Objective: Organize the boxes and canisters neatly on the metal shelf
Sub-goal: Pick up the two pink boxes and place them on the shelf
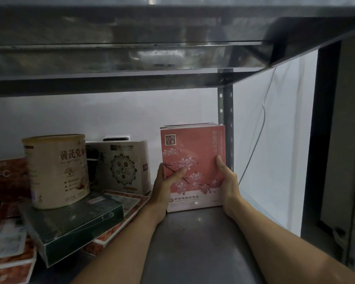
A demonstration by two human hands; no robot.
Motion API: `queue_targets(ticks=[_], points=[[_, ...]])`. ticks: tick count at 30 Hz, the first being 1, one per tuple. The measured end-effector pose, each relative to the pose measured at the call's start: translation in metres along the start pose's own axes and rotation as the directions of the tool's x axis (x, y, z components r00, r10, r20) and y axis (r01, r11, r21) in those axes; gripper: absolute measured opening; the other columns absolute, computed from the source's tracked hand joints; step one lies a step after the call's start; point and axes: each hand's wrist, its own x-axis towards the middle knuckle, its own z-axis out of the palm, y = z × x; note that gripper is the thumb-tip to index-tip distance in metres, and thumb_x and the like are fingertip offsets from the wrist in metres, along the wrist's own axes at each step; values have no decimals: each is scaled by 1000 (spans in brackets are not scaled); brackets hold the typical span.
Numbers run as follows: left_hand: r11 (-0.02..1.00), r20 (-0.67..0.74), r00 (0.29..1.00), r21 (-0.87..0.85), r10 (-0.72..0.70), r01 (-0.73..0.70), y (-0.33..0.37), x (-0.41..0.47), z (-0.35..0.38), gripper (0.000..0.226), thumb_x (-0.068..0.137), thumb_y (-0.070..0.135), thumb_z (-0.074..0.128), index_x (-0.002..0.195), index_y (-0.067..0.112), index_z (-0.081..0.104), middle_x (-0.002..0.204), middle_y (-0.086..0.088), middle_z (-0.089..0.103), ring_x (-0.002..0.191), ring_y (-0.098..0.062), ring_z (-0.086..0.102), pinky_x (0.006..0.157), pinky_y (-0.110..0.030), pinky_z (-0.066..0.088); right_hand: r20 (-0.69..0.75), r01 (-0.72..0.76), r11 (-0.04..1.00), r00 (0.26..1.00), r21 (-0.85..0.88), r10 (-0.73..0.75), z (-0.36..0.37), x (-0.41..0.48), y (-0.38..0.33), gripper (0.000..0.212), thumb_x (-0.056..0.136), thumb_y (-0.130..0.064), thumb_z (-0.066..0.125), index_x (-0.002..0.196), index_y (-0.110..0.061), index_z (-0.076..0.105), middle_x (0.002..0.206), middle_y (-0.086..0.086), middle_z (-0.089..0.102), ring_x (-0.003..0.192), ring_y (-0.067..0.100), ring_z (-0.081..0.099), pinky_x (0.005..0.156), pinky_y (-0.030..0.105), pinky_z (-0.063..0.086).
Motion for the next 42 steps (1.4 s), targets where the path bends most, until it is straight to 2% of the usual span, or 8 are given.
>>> queue_targets(ticks=[5, 11, 17, 22, 29, 33, 38, 42], points=[[1000, -18, 1000, -2, 5, -5, -3, 0, 3, 58, 64, 30, 82, 118, 21, 62, 107, 0, 74, 104, -22, 68, 93, -39, 52, 84, -18, 1000, 996, -7, 19, -5, 4, 1, 62, 80, -57, 67, 123, -11, 66, 109, 15, 74, 101, 33, 71, 98, 50, 52], [999, -22, 1000, 38, 7, -6, -2, 0, 5, 71, 55, 46, 84, 119, 24, 63, 109, 2, 74, 107, -21, 67, 104, -48, 45, 114, -14, 999, 993, -45, 19, -7, 7, 1, 66, 75, -60, 64, 121, -13, 67, 108, 13, 75, 100, 32, 72, 98, 50, 52], [1000, -42, 999, 19, -12, 13, 0, -1, 5, 50, 63, 39, 79, 111, 31, 65, 102, 9, 75, 101, -15, 68, 98, -41, 50, 101, -5, 997, 995, -74, 13, -5, 4, 1, 71, 76, -60, 68, 129, -13, 63, 113, 11, 74, 105, 31, 70, 102, 50, 49], [999, -59, 998, 11, -32, 32, -1, 2, 2, 25, 80, 27, 75, 103, 33, 66, 91, 16, 75, 90, -4, 67, 79, -28, 50, 103, 10, 993, 995, -115, 2, -4, 3, 2, 80, 70, -66, 73, 132, -18, 61, 117, 7, 73, 110, 29, 68, 103, 50, 48], [998, -30, 998, -15, -58, 57, -1, 3, 1, 27, 78, 31, 73, 103, 32, 66, 92, 14, 76, 90, -6, 69, 85, -34, 52, 90, 2, 991, 996, -131, 10, -3, 4, 4, 78, 70, -64, 73, 131, -17, 61, 115, 7, 73, 107, 29, 70, 101, 50, 50], [999, -50, 998, -5, -33, 33, -1, 0, 2, 37, 72, 34, 74, 108, 30, 66, 95, 12, 76, 90, -7, 70, 83, -31, 53, 38, 11, 987, 999, -162, -5, -2, -1, 1, 65, 76, -58, 68, 125, -16, 65, 107, 6, 76, 100, 27, 72, 98, 49, 53], [997, -116, 993, 77, -6, 15, 2, -7, 5, 20, 84, 30, 71, 103, 34, 64, 93, 15, 72, 86, -1, 68, 69, -17, 49, -47, 13, 970, 999, -241, -26, -1, -13, -4, 47, 86, -54, 67, 114, -16, 71, 96, 3, 78, 89, 24, 75, 88, 43, 58], [973, -125, 992, 225, -17, 45, 5, -20, 3, 25, 85, 44, 70, 107, 36, 63, 103, 14, 72, 96, -6, 66, 79, -24, 50, -163, 2, 875, 982, -484, -92, 2, -27, -8, 59, 85, -67, 58, 117, -18, 69, 102, -2, 74, 91, 17, 70, 76, 28, 53]])
